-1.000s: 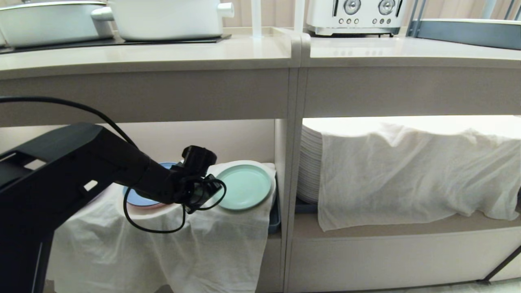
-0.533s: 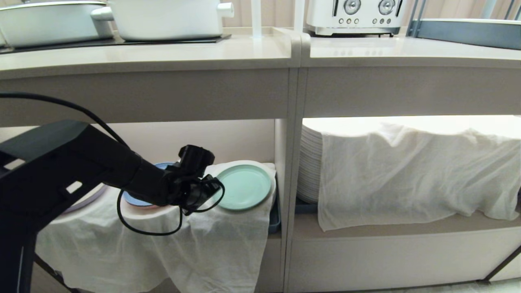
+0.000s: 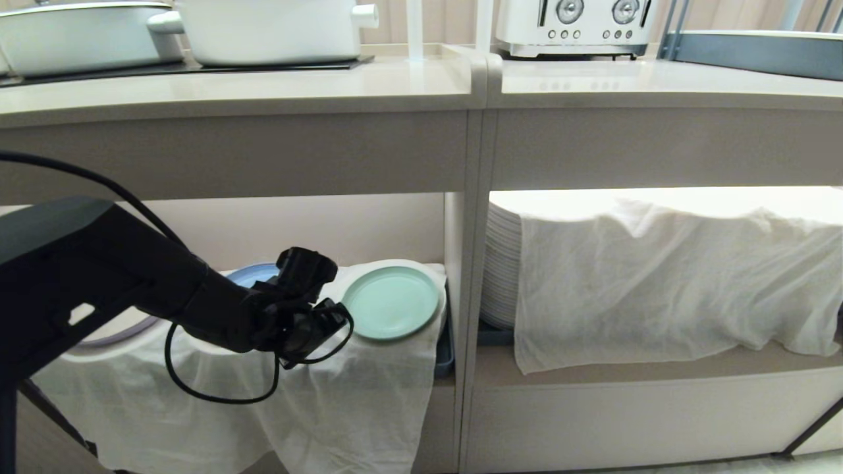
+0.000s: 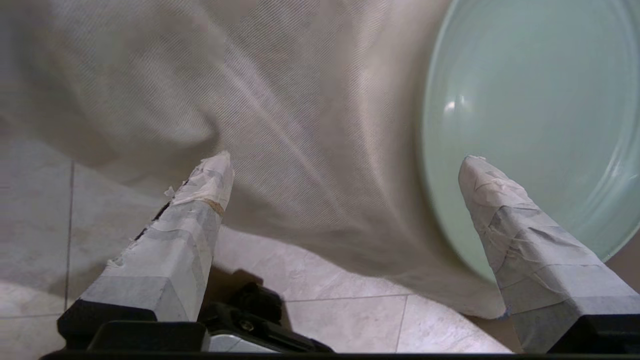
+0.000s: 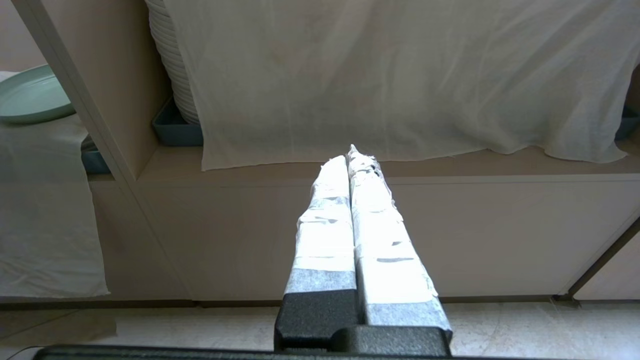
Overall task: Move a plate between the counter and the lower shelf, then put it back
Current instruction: Put the plate in the cupboard, then pick up the plate in the cupboard
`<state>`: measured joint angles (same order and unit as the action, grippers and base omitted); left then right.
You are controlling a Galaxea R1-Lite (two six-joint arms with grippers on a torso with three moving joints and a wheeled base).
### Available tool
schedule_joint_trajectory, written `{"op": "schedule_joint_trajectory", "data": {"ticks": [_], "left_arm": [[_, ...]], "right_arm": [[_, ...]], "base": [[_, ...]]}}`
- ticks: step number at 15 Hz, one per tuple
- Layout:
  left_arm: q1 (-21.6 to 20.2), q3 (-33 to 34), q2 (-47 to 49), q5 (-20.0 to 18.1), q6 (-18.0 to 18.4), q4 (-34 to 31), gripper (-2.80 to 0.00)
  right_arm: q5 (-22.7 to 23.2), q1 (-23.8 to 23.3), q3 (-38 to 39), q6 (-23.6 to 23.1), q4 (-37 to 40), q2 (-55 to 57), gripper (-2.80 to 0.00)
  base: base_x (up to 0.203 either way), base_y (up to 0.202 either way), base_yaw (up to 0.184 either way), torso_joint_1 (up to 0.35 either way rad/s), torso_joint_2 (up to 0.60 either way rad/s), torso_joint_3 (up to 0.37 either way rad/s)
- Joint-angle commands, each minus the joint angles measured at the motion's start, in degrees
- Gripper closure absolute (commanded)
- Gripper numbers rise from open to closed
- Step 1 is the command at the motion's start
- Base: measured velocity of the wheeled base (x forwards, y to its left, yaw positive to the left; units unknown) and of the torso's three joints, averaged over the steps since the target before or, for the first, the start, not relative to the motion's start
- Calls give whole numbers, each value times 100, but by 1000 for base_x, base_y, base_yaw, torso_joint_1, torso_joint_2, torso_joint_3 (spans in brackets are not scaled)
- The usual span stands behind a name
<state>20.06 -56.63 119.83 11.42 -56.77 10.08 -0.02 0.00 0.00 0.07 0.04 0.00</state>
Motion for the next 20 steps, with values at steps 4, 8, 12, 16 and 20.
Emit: {"op": "schedule_joint_trajectory", "data": {"ticks": [4, 8, 12, 16, 20], "left_arm": [[6, 497, -340, 9, -36, 46, -280], [15, 798, -558, 11, -36, 107, 0], [20, 1223, -786, 79, -36, 321, 0], [58, 1759, -1175, 77, -31, 354, 0], [65, 2224, -1707, 138, 40, 354, 0]], "right_arm": [[2, 0, 0, 1, -4, 0, 0], [2, 0, 0, 1, 5, 0, 0], [2, 0, 0, 1, 5, 0, 0], [2, 0, 0, 1, 5, 0, 0], [2, 0, 0, 1, 5, 0, 0]], "base": [[0, 0, 0, 0, 0, 0], [0, 0, 0, 0, 0, 0], [0, 0, 0, 0, 0, 0], [0, 0, 0, 0, 0, 0], [0, 0, 0, 0, 0, 0]]}}
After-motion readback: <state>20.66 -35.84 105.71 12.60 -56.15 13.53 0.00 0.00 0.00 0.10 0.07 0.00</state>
